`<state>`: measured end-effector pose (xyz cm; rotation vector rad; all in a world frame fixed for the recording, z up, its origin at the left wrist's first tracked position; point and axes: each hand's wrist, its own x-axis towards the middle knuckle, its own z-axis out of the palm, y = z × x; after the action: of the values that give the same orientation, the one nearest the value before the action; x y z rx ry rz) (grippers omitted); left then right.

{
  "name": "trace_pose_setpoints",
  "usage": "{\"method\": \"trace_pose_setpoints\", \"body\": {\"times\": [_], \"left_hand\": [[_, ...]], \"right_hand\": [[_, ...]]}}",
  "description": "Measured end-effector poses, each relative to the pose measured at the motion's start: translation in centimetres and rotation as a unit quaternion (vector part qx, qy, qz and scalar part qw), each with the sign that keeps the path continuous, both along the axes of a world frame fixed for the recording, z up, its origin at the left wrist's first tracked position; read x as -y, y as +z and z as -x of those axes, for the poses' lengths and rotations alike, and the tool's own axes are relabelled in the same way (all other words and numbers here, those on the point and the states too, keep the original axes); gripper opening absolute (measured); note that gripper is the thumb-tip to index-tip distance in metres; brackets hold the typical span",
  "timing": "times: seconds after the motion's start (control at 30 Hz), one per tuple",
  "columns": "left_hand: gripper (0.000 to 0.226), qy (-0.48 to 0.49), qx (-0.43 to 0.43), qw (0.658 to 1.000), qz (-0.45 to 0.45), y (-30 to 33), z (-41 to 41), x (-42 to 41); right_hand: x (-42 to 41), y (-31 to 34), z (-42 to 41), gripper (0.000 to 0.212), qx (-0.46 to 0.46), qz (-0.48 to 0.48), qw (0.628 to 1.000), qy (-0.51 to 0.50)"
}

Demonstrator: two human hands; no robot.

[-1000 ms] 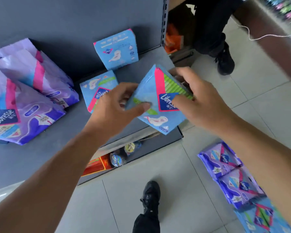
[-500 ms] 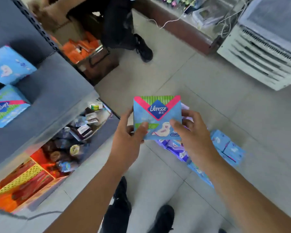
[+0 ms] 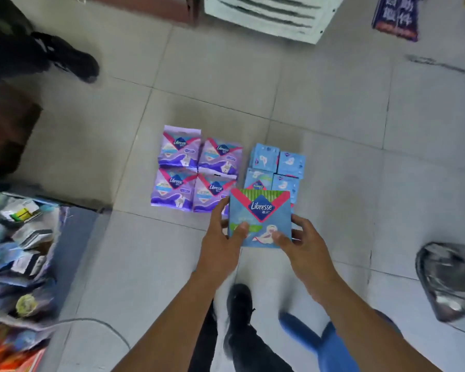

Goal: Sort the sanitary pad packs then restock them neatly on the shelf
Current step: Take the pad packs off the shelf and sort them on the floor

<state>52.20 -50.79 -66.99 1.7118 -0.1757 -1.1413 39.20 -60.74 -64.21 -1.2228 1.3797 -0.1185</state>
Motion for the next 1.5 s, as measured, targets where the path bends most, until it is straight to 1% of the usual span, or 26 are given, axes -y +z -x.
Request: {"method": "trace_pose_setpoints", "body": {"times": [0.07, 0.13, 0.2, 0.3, 0.43, 0.53, 0.63, 0.73, 0.83, 0.9, 0.97, 1.1, 1.23, 1.3, 1.4, 1.5], "left_hand": [[0.060, -0.044, 0.002, 0.999, -0.021, -2.0, 1.3, 1.2], [0.059, -0.080, 0.002, 0.996, -0.036, -3.6, 2.4, 2.6], [0.059, -0.106, 0.001, 0.993, -0.052, -5.5, 3.6, 3.9], [0.060, -0.134, 0.014, 0.988, -0.077, -9.2, 5.5, 6.1], [0.058, -0.175, 0.041, 0.976, -0.127, -16.3, 7.7, 10.0], [0.054, -0.215, 0.098, 0.959, -0.154, -23.2, 8.9, 13.0], [0.052, -0.260, 0.192, 0.926, -0.195, -29.2, 9.3, 14.7], [0.052, -0.329, 0.299, 0.868, -0.219, -33.5, 9.0, 15.1], [0.051, -0.374, 0.382, 0.817, -0.217, -36.6, 8.4, 14.5], [0.050, -0.386, 0.409, 0.800, -0.209, -38.3, 8.2, 13.8], [0.052, -0.391, 0.422, 0.792, -0.203, -39.4, 8.2, 13.2], [0.053, -0.393, 0.421, 0.789, -0.212, -40.2, 8.7, 13.1], [0.055, -0.393, 0.412, 0.795, -0.211, -39.7, 9.2, 13.7], [0.055, -0.397, 0.408, 0.794, -0.212, -38.9, 9.1, 13.9], [0.054, -0.389, 0.415, 0.796, -0.209, -36.2, 8.5, 13.7], [0.053, -0.376, 0.418, 0.802, -0.200, -31.6, 7.6, 13.5]], "right_hand": [[0.8, -1.8, 1.9, 0.038, -0.018, -0.014, 1.000, -0.011], [1.7, -4.0, 3.7, 0.034, -0.030, -0.037, 0.999, -0.024], [2.7, -6.5, 5.3, 0.029, -0.045, -0.053, 0.997, -0.036], [4.5, -10.5, 7.5, 0.029, -0.056, -0.072, 0.994, -0.053], [7.9, -17.7, 9.9, 0.025, -0.070, -0.089, 0.991, -0.067], [10.6, -25.5, 12.0, 0.033, -0.089, -0.069, 0.991, -0.070], [12.6, -32.8, 14.0, 0.040, -0.123, -0.060, 0.988, -0.068], [13.5, -39.2, 15.4, 0.036, -0.144, -0.062, 0.986, -0.049], [13.6, -43.6, 15.4, 0.033, -0.142, -0.056, 0.987, -0.042], [13.4, -45.6, 15.0, 0.034, -0.139, -0.044, 0.989, -0.039], [13.1, -46.7, 14.4, 0.035, -0.141, -0.030, 0.989, -0.035], [12.7, -47.0, 13.5, 0.035, -0.159, -0.007, 0.987, -0.018], [13.0, -46.4, 13.6, 0.045, -0.190, -0.009, 0.982, 0.019], [13.5, -45.2, 13.5, 0.050, -0.211, -0.002, 0.977, 0.036], [13.9, -41.4, 12.9, 0.047, -0.238, 0.066, 0.963, 0.110], [14.1, -35.7, 11.5, 0.041, -0.253, 0.164, 0.927, 0.222]]}}
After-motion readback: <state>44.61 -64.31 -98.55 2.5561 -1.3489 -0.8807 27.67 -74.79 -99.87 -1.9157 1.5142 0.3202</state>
